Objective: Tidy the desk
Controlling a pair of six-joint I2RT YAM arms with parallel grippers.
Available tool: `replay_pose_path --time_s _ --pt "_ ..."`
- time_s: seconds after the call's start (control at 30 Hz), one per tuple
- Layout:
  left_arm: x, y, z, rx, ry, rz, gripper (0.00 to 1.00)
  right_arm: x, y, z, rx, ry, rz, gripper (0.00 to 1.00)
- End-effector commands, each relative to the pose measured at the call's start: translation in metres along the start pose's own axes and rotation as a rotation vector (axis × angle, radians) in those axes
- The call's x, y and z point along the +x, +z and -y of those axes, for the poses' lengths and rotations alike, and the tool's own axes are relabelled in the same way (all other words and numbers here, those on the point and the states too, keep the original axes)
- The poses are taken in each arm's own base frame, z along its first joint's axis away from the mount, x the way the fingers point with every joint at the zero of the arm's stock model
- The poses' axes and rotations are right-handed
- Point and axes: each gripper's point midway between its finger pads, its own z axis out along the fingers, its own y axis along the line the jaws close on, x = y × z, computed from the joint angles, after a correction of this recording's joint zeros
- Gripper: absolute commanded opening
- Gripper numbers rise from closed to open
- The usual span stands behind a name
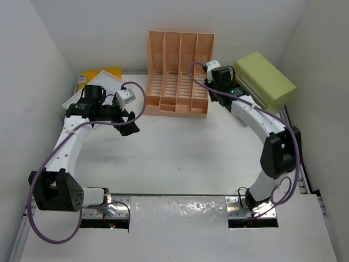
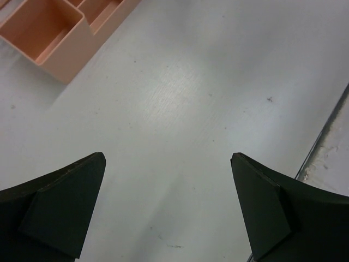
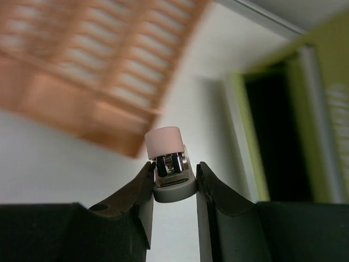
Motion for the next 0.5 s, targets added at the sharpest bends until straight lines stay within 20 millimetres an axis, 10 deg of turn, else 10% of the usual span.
replay_pose_path --time_s 0.0,0.23,0.47 --pt "-0.005 -0.001 -0.018 -0.095 -0.026 0.025 1.0 0.037 0.004 0.086 0.378 -0.143 -0.264 0.0" --pt "0.007 0.002 -0.024 -0.126 -0.035 -0.007 1.0 0.054 0.035 0.157 0.624 -0.235 -0.455 0.0" --pt "0.012 0.004 -0.025 -0.127 -0.038 -0.013 1.0 0.082 0.066 0.176 0.665 -0.306 -0.574 0.0"
